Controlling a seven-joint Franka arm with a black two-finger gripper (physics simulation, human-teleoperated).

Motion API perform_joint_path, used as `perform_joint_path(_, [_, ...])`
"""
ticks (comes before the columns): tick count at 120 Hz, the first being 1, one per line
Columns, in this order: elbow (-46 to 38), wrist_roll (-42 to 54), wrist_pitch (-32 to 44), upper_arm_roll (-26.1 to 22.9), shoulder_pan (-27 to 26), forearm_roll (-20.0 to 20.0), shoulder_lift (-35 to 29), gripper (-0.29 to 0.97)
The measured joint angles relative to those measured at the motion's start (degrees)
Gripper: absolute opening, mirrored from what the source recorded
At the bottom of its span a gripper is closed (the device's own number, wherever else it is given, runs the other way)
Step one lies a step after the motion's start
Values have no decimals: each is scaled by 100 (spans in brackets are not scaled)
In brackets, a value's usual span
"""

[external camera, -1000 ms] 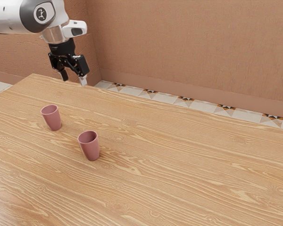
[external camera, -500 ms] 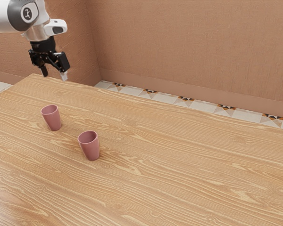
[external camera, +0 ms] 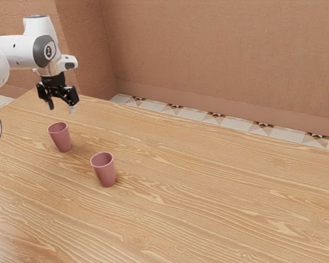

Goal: Place the left cup onto the right cup

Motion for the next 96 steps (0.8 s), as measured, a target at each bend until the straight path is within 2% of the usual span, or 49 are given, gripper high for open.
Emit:
perform_joint_path(13, [488, 124, 101, -182, 274, -53, 593, 68])
perform_joint_path(32, [609, 312, 336, -352, 561, -83, 1006, 68])
perform_joint_path(84, [555, 690, 893, -360, 589, -92, 1540, 68])
perform_joint_path(90, [541, 715, 921, -357, 593, -99, 1552, 63])
perform_joint_path(96, [521, 738, 943, -348, 632, -105, 1555, 51])
